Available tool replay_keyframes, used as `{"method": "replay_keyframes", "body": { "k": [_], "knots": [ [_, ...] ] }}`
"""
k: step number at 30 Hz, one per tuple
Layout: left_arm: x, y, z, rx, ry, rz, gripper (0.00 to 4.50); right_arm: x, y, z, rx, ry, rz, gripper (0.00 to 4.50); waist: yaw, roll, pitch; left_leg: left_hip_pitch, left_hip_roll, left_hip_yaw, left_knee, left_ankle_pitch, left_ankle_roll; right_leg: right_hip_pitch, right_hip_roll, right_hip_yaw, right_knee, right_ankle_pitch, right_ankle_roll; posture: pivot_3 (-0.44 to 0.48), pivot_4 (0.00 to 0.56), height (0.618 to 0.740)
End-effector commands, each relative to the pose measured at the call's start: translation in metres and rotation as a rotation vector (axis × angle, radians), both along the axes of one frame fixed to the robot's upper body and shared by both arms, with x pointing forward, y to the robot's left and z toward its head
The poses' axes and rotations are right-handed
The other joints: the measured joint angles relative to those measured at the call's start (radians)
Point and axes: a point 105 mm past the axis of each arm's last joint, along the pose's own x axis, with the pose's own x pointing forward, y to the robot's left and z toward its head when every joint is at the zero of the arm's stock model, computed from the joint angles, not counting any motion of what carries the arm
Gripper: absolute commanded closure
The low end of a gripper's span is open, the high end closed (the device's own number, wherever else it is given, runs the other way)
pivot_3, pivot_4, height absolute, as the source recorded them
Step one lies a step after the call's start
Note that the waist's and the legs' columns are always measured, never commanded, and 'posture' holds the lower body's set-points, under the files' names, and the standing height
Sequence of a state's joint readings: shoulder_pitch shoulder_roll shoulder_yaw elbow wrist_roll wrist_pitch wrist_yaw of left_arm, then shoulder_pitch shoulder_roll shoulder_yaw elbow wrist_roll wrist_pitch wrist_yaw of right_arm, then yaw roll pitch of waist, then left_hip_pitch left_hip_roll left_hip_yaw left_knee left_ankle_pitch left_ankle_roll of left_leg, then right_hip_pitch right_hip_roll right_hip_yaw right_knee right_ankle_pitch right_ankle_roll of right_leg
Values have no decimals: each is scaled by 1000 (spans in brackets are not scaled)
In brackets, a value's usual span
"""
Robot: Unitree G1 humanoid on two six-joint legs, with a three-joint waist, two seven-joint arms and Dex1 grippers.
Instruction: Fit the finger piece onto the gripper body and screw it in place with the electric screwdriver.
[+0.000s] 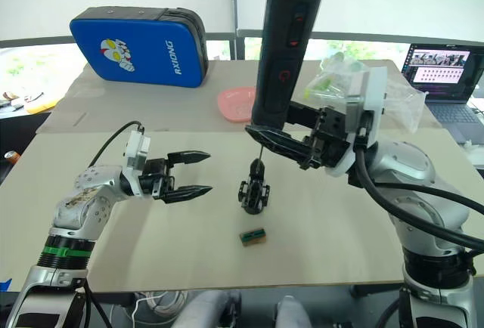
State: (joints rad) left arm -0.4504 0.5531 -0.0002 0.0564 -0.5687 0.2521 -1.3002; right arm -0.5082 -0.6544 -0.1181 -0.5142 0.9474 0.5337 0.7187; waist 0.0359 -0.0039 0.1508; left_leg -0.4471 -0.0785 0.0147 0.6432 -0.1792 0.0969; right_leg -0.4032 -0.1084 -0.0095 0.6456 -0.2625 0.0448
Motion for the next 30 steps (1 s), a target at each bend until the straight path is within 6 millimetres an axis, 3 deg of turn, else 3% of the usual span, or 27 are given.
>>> {"method": "replay_keyframes", "body": {
  "k": [1, 30],
  "knots": [
    [-3, -1, -6, 37, -38, -13, 0, 0, 5, 7, 4, -27, 12, 2597, -1, 0, 0, 0, 0, 0, 0, 0, 0, 0, 0, 0, 0, 0, 0, 0, 150, 740],
    [-1, -16, -40, 108, -74, 32, 0, 17, 22, -27, -89, 61, 78, 2597, -2, 0, 0, 0, 0, 0, 0, 0, 0, 0, 0, 0, 0, 0, 0, 0, 150, 740]
  ]
}}
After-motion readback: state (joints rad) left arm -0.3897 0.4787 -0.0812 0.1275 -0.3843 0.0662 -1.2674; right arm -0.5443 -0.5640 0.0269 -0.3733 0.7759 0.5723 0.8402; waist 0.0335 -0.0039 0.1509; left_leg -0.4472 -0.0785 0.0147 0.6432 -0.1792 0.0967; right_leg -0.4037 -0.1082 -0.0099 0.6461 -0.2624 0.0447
